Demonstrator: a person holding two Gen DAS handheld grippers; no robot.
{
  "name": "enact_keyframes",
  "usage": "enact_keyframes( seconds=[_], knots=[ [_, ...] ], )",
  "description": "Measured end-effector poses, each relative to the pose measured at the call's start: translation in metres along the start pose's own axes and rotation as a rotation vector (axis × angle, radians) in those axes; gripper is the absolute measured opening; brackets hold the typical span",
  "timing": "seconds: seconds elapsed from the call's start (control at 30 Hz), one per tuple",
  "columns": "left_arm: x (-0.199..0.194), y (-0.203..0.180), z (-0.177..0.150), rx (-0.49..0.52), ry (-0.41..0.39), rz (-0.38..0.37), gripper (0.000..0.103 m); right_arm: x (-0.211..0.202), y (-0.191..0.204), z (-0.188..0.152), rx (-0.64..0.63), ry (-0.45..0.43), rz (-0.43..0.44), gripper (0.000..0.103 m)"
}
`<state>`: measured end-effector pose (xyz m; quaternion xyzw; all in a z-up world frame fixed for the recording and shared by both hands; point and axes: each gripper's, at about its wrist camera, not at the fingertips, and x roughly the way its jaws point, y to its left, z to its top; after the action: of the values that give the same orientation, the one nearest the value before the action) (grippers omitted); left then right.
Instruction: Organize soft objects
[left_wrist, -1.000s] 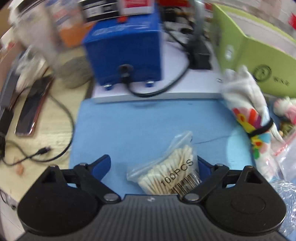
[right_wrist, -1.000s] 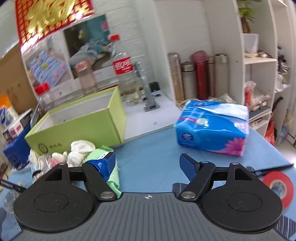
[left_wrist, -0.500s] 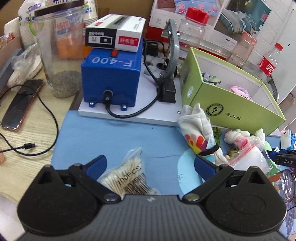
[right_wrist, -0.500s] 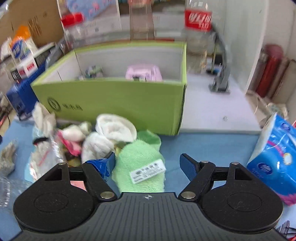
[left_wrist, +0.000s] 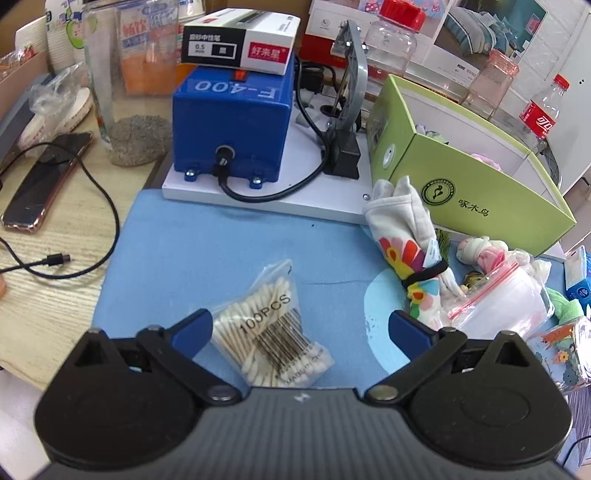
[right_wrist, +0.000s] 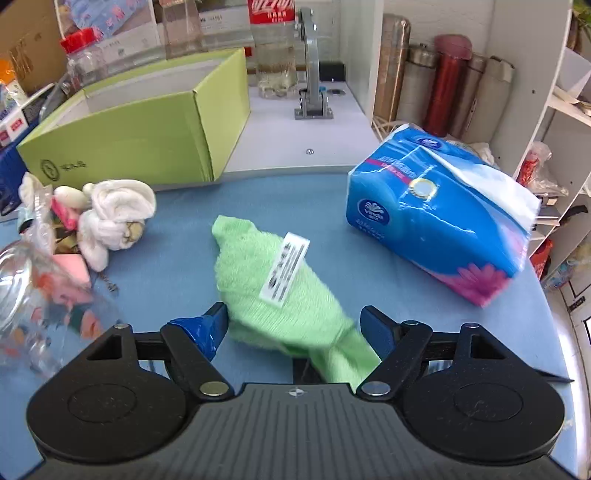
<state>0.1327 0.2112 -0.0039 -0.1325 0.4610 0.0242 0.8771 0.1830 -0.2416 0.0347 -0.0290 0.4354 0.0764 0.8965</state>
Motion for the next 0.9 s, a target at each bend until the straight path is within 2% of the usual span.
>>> enact_keyframes(
  seconds=[0.07,0.13,0.27,0.37,0.53,0.63,0.77,0.9],
  knots=[
    [-0.003,-0.001,-0.001,0.003,-0.005,0.007,0.101,-0.008,0.006,0.0,-0.034,-0.05,-0.009,0.065],
    [-0.006,-0.001,-0.002,0.007,-0.008,0.01,0.101,-0.004,0.009,0.005,-0.063,-0.063,-0.01,0.065],
    [-0.015,0.003,-0.007,0.023,-0.023,0.048,0.101,0.029,0.009,0.016,-0.06,-0.013,-0.006,0.065],
    [-0.021,0.011,-0.012,0.036,-0.039,0.08,0.101,0.045,0.012,0.013,-0.07,0.009,-0.023,0.065],
    [-0.019,0.016,-0.023,0.122,-0.051,0.106,0.101,0.044,0.007,-0.003,-0.023,-0.072,-0.002,0.067],
    [-0.01,0.014,-0.027,0.175,-0.021,0.076,0.101,0.042,0.009,-0.014,-0.027,-0.14,-0.009,0.069],
    [0.005,0.012,-0.022,0.125,-0.017,0.08,0.101,0.044,0.009,-0.019,-0.011,-0.18,-0.016,0.071],
    [0.019,0.012,-0.02,0.023,-0.015,0.078,0.101,0.047,0.014,-0.02,0.012,-0.203,-0.046,0.073]
  ],
)
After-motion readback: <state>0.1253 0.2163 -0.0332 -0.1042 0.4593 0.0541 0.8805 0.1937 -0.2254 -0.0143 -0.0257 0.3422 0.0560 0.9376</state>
